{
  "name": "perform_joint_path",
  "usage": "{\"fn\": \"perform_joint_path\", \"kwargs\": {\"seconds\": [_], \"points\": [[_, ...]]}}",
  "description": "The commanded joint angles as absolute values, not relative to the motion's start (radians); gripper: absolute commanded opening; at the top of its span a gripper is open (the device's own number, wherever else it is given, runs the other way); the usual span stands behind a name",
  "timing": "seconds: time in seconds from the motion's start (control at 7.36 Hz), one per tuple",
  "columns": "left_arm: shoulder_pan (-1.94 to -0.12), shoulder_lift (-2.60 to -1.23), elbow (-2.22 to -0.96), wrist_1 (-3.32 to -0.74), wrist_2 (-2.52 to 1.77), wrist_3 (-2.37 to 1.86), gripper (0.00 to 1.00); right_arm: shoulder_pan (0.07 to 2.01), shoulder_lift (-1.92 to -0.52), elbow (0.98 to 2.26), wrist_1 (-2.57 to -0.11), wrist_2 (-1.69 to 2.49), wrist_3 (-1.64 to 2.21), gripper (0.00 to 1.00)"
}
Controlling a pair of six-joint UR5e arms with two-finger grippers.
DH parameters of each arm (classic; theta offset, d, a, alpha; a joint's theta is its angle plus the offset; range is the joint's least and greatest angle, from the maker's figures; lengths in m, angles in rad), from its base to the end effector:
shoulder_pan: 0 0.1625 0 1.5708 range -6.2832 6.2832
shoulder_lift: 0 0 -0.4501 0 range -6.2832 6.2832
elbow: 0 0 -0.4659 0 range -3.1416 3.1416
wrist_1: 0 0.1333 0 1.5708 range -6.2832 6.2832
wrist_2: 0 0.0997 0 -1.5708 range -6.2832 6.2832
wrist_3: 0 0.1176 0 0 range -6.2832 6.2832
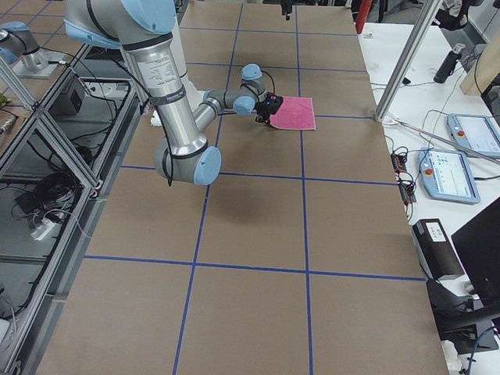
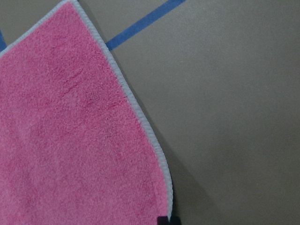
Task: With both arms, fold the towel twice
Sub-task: 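Pinch the near towel corner with the right gripper, then bring the left gripper to the opposite near towel corner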
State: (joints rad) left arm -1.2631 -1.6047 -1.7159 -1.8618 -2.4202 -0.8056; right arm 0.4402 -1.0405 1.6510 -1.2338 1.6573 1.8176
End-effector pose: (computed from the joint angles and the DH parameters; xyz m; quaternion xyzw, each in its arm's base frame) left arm 0.1382 -0.5833 0.5535 -0.0316 0.4523 -0.1253 0.8824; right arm -0.6375 -0.4364 0.2711 0.0057 -0.4574 0.2808 0.8437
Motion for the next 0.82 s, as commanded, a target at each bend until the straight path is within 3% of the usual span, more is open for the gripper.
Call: {"fn": "perform_joint_path", "kwargs": {"seconds": [0.0, 0.68], "points": [[-1.18, -1.695, -1.715, -1.862, -2.395, -0.958, 1.0, 0.445, -1.104, 1.733, -1.238, 1.663, 1.813, 0.0], [-0.835, -1.882, -1.804, -1.858, -2.162, -1.406, 0.99, 0.428, -1.201, 1.83, -1.238, 1.669, 1.818, 0.0]]}}
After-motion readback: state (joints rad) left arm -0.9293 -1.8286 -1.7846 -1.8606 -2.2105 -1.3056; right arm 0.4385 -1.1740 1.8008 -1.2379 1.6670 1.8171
